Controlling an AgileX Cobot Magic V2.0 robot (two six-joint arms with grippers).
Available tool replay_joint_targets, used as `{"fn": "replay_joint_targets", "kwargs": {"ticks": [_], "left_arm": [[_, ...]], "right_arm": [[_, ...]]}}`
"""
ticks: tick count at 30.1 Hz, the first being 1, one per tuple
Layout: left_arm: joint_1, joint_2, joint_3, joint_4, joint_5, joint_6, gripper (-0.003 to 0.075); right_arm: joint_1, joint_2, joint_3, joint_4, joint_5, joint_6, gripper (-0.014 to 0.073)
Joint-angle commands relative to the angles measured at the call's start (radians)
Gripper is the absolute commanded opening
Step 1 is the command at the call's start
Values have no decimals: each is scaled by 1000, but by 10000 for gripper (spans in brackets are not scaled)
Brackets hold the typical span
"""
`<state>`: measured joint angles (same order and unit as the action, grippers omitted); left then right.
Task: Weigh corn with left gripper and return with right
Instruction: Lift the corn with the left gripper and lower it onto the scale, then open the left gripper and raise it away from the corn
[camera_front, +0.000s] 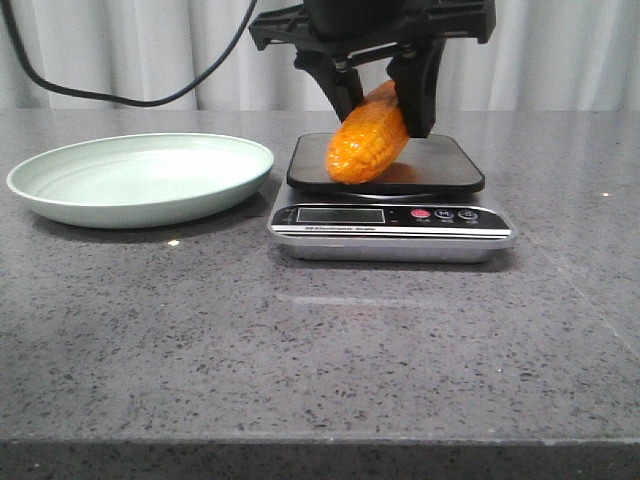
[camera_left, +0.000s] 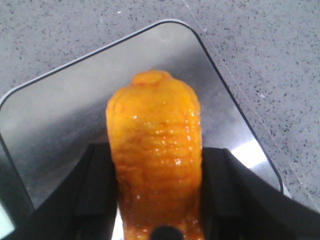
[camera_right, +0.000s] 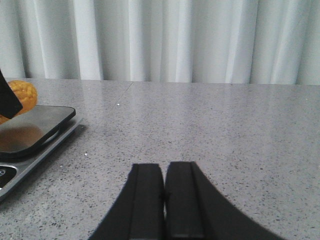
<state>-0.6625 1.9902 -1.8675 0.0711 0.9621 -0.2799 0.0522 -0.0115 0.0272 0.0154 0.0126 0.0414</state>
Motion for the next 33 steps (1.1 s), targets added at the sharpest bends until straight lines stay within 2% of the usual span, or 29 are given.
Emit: {"fn": "replay_joint_targets", "kwargs": {"ticks": [1, 5, 9, 18, 25, 33], "left_arm": [[-7, -34, -55, 8, 6, -16, 403], [-5, -34, -54, 12, 13, -16, 510], [-5, -34, -73, 38, 25, -35, 559], [-12, -67, -135, 97, 22, -33, 556], [-18, -122, -133, 121, 34, -10, 503], [-14, -246, 38, 162, -6, 23, 398]], "right_arm": [[-3, -17, -7, 2, -78, -8, 171], [-3, -17, -7, 2, -78, -8, 171], [-3, -17, -7, 2, -78, -8, 171], [-3, -17, -7, 2, -78, -8, 171], [-3, -17, -7, 2, -78, -8, 171], [-3, -17, -7, 2, -78, -8, 171]]}}
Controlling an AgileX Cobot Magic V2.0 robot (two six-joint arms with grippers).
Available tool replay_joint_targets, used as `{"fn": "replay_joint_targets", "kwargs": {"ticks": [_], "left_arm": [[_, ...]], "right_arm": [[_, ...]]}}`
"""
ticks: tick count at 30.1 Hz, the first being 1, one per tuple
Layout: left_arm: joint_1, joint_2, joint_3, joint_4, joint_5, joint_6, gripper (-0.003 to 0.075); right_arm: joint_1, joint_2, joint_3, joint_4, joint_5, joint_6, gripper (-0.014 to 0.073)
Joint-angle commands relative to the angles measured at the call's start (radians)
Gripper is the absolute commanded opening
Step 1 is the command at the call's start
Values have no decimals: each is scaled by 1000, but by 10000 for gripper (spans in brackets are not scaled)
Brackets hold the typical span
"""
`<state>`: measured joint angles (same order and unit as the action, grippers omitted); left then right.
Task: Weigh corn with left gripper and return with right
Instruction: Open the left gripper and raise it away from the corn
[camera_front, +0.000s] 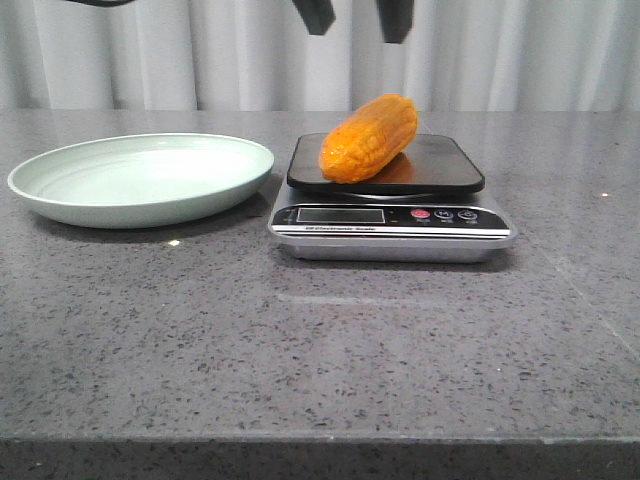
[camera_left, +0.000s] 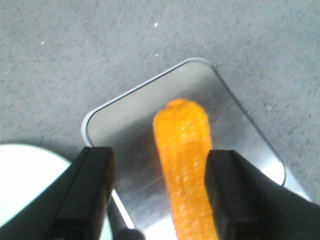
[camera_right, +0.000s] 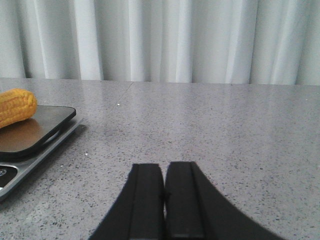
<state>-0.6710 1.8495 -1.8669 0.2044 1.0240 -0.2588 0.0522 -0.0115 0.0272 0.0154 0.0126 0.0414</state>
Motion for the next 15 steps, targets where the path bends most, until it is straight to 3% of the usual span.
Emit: {"fn": "replay_joint_targets", "kwargs": {"ticks": [1, 15], "left_arm": [[-5, -128, 69, 33, -87, 2, 388], [-4, -567, 570, 3, -350, 0, 282]], "right_arm": [[-3, -17, -7, 2, -78, -8, 171], [-3, -17, -7, 2, -78, -8, 171]]}}
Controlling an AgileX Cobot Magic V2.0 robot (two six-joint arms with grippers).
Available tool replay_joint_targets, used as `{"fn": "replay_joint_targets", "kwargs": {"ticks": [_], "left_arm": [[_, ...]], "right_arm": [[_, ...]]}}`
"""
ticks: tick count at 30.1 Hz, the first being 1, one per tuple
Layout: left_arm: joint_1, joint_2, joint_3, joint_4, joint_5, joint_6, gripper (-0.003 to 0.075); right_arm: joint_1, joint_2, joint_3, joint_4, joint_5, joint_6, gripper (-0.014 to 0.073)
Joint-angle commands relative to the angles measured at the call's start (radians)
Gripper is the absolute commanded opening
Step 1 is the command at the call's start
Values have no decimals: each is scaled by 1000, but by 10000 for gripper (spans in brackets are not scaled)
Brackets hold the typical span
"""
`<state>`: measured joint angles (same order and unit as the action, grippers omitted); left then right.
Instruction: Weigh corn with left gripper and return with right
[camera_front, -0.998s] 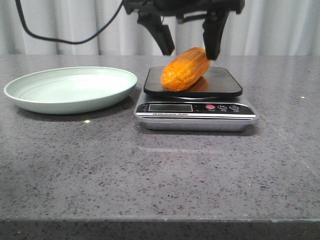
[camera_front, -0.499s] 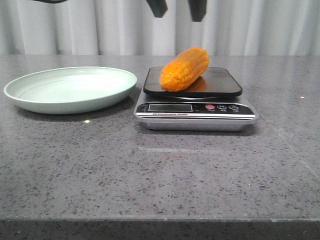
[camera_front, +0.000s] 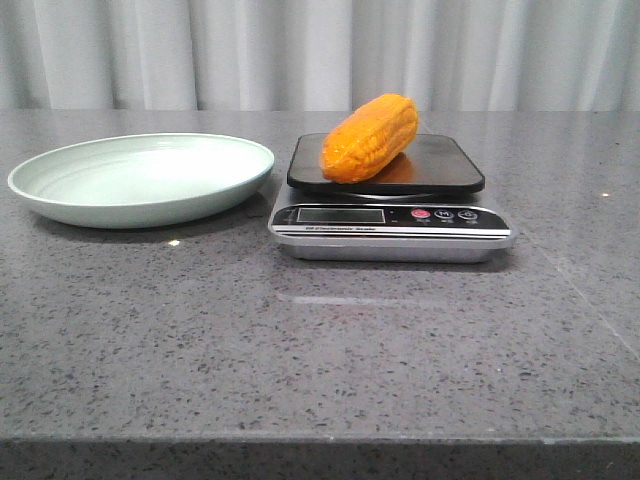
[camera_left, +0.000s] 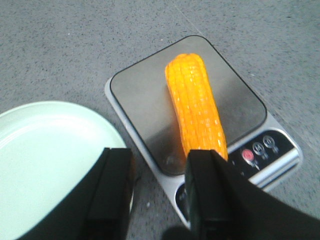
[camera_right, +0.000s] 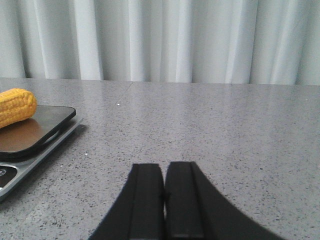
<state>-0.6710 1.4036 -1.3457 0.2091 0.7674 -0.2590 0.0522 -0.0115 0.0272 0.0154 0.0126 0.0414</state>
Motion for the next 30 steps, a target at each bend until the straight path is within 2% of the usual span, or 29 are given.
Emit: {"fn": "replay_joint_targets", "kwargs": {"ticks": [1, 11, 17, 26, 30], "left_arm": [[-4, -163, 87, -5, -101, 0, 267], [-5, -545, 390, -55, -201, 0, 123], [-5, -753, 548, -55, -248, 0, 127], [-5, -1085, 743, -22, -250, 5, 127], [-5, -1228, 802, -37, -246, 84, 127]], "right_arm": [[-3, -17, -7, 2, -78, -8, 171], [-3, -17, -7, 2, -78, -8, 171], [-3, -17, -7, 2, -78, -8, 171], [-3, -17, -7, 2, -77, -8, 171], [-3, -15, -7, 2, -75, -8, 171]]}}
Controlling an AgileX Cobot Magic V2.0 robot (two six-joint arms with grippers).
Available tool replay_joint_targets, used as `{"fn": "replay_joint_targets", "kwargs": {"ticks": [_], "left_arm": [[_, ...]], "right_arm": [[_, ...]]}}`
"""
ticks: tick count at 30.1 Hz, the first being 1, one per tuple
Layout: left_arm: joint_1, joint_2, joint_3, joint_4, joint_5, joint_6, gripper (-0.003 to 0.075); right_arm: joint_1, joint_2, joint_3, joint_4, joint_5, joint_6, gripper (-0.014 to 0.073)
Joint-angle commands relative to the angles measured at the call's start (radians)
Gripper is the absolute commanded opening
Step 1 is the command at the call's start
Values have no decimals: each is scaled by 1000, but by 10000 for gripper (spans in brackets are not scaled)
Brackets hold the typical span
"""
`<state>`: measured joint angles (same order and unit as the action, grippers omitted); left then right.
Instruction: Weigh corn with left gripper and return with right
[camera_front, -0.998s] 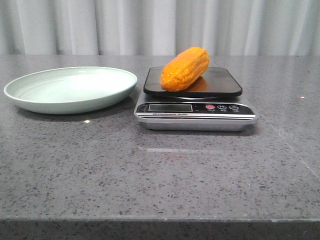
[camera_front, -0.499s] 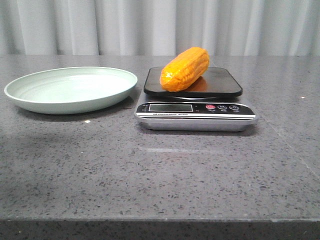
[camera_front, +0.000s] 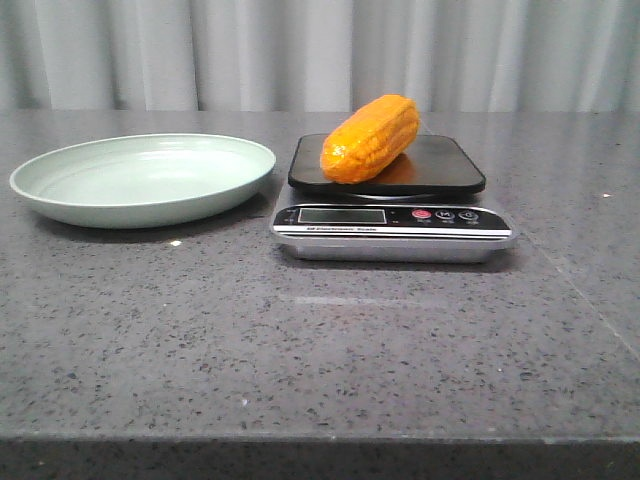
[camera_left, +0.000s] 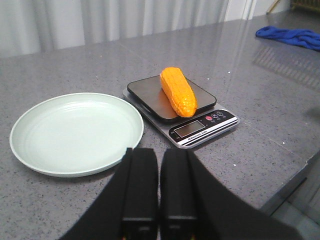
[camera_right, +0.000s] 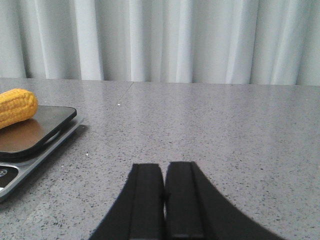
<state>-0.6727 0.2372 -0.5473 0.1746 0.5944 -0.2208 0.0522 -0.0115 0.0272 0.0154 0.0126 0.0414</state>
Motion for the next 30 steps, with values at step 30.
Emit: {"fn": "replay_joint_targets", "kwargs": {"ticks": [30], "left_arm": [[-4, -204, 132, -8, -121, 65, 127]], "right_arm": [[3, 34, -216, -8, 49, -2, 171]]}}
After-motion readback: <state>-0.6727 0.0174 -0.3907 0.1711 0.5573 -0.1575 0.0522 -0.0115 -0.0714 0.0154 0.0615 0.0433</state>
